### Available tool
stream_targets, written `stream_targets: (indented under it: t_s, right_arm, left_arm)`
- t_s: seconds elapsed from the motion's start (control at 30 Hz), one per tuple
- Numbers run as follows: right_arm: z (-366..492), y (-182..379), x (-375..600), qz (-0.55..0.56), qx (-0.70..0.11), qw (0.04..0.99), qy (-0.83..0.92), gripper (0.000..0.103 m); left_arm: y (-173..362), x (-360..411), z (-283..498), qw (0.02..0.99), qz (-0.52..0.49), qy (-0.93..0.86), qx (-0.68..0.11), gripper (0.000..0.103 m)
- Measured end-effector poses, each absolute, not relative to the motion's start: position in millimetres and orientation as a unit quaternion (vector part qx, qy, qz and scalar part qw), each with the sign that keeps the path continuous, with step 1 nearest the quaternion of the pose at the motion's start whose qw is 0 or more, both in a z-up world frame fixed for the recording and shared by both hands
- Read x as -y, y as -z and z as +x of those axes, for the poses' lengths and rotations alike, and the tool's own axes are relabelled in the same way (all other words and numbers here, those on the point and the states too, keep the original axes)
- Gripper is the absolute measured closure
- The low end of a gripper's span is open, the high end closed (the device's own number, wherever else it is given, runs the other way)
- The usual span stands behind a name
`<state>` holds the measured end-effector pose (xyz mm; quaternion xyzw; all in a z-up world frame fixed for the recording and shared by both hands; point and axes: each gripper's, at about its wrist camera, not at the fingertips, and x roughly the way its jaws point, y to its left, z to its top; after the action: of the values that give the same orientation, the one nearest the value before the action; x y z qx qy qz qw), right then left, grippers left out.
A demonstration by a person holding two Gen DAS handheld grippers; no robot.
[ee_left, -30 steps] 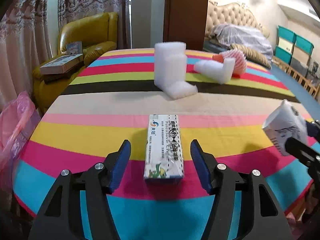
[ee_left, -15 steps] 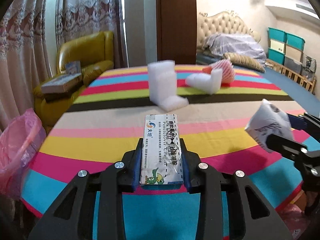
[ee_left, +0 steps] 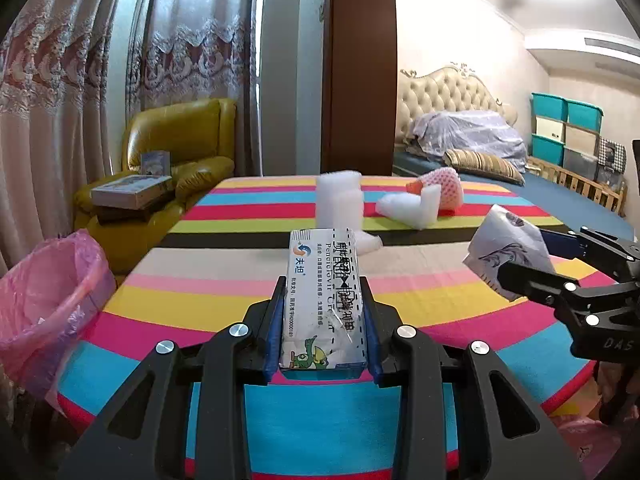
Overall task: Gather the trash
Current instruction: 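Carry the printed box and paper cup over the pink wastebasket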
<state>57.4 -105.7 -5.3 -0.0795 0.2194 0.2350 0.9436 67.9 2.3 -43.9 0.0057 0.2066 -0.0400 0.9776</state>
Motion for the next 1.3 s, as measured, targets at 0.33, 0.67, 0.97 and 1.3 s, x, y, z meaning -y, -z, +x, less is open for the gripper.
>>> stream_targets:
  t_s: [0.33, 0.67, 0.97, 1.3]
  right_arm:
    - [60, -5, 76, -0.118, -0.205, 0.938, -0.253, 0.041]
    - [71, -14, 41, -0.143, -0.201, 0.927, -0.282, 0.041]
    - [73, -16, -18, -0.188, -0.191, 0.909, -0.320, 0.041]
    - [76, -21, -92, -0.221, -0.180, 0.883, -0.374, 0.041]
  left_arm:
    - [38, -19, 52, 0.985, 0.018, 0.018, -0.171, 0.070]
    - [33, -59, 37, 0.987, 0.010, -0.018, -0.162, 0.070]
    - [29, -108, 21, 0.986, -0.024, -0.065, -0.153, 0.070]
    - [19, -181, 6, 0.980, -0.061, -0.115, -0.150, 0.070]
